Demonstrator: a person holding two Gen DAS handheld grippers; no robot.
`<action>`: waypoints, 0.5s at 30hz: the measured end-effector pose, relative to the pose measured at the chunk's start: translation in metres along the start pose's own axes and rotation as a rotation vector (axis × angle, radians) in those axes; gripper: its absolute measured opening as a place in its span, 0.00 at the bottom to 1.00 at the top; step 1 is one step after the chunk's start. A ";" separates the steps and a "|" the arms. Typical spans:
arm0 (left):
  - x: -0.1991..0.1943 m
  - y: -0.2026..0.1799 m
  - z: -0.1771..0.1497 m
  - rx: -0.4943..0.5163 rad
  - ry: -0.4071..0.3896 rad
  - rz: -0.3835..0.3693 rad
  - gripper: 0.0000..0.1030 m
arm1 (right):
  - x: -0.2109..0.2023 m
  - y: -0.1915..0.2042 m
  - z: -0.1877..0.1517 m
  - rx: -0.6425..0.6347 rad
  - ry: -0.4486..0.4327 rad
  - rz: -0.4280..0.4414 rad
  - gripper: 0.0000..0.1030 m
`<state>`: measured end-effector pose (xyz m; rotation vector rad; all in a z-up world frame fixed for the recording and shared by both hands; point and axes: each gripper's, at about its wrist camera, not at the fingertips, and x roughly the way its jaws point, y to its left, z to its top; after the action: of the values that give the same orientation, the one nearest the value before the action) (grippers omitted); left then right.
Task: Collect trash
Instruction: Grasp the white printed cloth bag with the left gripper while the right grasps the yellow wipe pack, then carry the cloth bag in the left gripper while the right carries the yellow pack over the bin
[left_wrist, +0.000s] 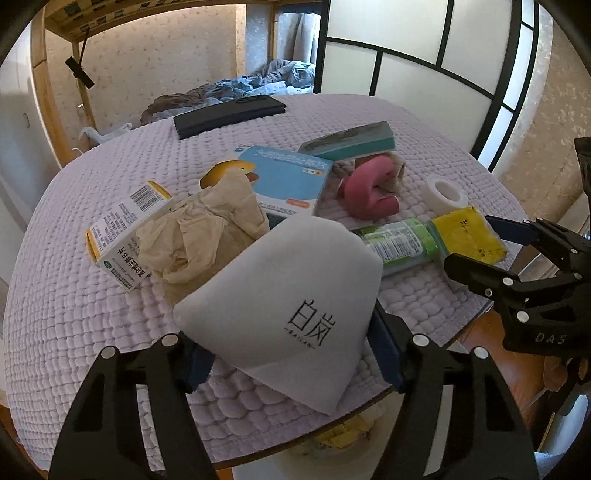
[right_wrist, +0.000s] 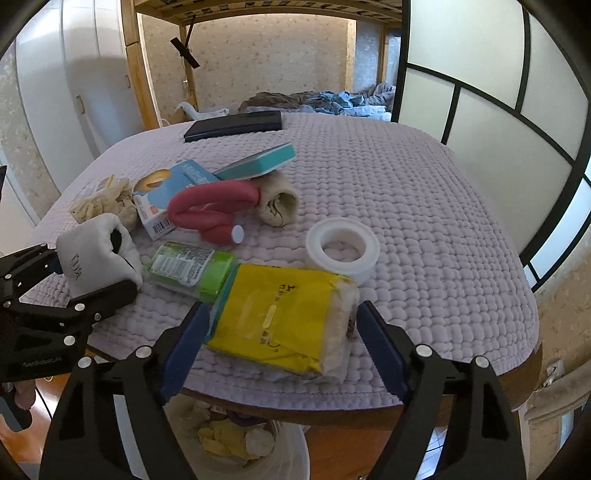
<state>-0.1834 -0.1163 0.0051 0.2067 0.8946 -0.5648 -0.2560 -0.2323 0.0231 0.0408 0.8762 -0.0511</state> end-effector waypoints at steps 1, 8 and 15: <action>0.000 0.001 0.000 -0.005 0.002 0.000 0.71 | 0.001 0.001 -0.001 -0.003 0.004 -0.011 0.88; 0.001 0.000 -0.001 -0.007 -0.005 -0.012 0.71 | 0.008 0.001 -0.007 0.016 0.023 -0.022 0.76; -0.011 0.014 -0.003 -0.071 -0.008 -0.071 0.57 | -0.006 -0.018 -0.004 0.073 0.011 0.005 0.73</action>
<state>-0.1835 -0.0997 0.0107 0.1085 0.9158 -0.5982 -0.2637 -0.2494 0.0245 0.1117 0.8848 -0.0782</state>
